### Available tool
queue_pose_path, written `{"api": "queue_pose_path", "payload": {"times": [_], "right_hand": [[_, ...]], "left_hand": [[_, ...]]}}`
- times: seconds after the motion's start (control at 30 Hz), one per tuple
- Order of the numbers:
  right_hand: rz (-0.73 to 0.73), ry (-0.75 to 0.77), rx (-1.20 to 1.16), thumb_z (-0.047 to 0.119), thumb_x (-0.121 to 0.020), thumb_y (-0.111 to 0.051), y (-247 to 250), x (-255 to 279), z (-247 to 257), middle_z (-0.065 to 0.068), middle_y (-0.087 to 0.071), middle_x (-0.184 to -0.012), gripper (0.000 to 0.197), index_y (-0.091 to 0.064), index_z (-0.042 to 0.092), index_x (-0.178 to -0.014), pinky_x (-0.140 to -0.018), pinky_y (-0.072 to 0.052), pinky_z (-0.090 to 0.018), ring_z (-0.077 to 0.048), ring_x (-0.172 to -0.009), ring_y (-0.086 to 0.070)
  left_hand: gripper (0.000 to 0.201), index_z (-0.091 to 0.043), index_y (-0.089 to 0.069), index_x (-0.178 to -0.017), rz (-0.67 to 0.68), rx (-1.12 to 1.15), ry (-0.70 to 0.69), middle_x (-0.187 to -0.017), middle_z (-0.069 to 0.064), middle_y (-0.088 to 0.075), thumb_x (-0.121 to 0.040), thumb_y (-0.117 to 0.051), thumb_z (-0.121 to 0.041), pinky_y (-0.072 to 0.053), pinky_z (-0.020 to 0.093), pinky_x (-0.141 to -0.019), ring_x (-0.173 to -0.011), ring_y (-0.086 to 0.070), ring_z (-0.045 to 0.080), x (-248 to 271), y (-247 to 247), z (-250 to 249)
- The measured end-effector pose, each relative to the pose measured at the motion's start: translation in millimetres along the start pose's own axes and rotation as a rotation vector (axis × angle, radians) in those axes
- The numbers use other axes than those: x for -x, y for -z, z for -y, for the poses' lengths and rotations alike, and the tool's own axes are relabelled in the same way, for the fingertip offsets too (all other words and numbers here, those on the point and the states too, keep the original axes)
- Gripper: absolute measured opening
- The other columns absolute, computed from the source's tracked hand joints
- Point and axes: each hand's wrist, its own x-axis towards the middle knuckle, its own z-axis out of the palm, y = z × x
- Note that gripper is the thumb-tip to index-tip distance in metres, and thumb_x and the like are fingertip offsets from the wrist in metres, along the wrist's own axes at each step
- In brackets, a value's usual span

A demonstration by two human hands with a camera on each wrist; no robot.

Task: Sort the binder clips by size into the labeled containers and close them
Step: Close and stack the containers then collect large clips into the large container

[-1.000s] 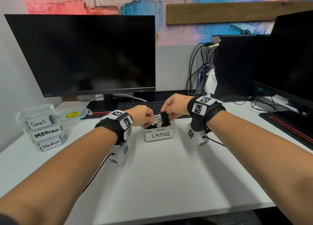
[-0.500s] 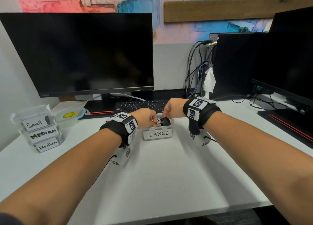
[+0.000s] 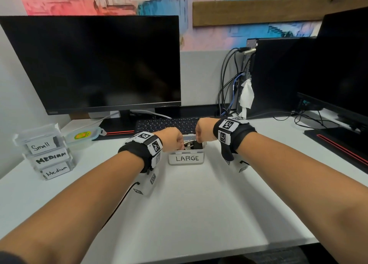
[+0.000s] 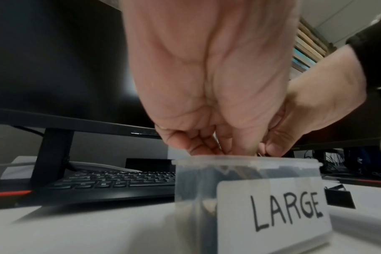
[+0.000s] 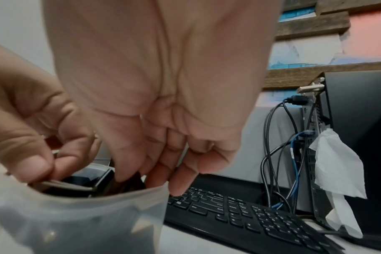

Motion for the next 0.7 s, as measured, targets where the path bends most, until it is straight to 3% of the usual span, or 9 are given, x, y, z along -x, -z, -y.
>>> {"api": "queue_pose_path", "payload": {"times": [0.13,0.3,0.47,0.6,0.7], "right_hand": [[0.034,-0.014,0.046,0.018,-0.093,-0.052,3.1,1.1,-2.3,-0.012,-0.063,-0.121,0.031,-0.063,0.004,-0.119,-0.091,-0.049,-0.032,-0.023,-0.100,-0.059],[0.084,-0.013,0.147,0.015,-0.096,-0.046,1.3,-1.6,2.3,-0.013,-0.060,-0.124,0.032,-0.059,0.002,-0.122,-0.091,-0.047,-0.032,-0.023,-0.094,-0.054],[0.130,0.037,0.269,0.017,-0.101,-0.040,-0.3,-3.9,4.1,-0.013,-0.056,-0.130,0.036,-0.054,0.001,-0.130,-0.097,-0.043,-0.030,-0.026,-0.118,-0.054],[0.123,0.011,0.254,0.019,-0.098,-0.046,0.0,-5.9,2.1,-0.010,-0.058,-0.128,0.035,-0.056,0.002,-0.128,-0.096,-0.045,-0.030,-0.025,-0.118,-0.056],[0.096,-0.004,0.200,0.020,-0.091,-0.059,1.6,-7.2,-0.1,-0.009,-0.063,-0.121,0.035,-0.062,0.006,-0.123,-0.090,-0.049,-0.030,-0.024,-0.110,-0.060]], "left_hand": [[0.014,-0.017,-0.063,-0.104,-0.044,0.052,-0.034,-0.108,0.003,-0.064,-0.097,-0.051,-0.021,-0.048,0.030,-0.088,-0.100,-0.060,0.020,-4.9,-0.3,4.9],[0.035,-0.022,-0.055,-0.131,-0.013,0.063,-0.076,-0.122,-0.003,-0.059,-0.095,-0.055,-0.023,-0.042,0.027,-0.092,-0.110,-0.055,0.017,-7.3,-1.9,2.0],[0.031,-0.022,-0.064,-0.123,-0.029,0.096,-0.125,-0.116,-0.002,-0.066,-0.092,-0.061,-0.020,-0.043,0.023,-0.088,-0.097,-0.056,0.010,-8.2,-1.8,2.9],[0.023,-0.016,-0.071,-0.112,-0.054,0.133,-0.143,-0.111,-0.001,-0.069,-0.091,-0.063,-0.017,-0.044,0.021,-0.088,-0.101,-0.061,0.012,-8.3,-0.9,-0.3],[0.024,-0.014,-0.071,-0.113,-0.025,0.094,-0.148,-0.114,-0.002,-0.068,-0.092,-0.060,-0.017,-0.044,0.021,-0.091,-0.106,-0.060,0.013,-8.8,2.1,-3.1]]}}
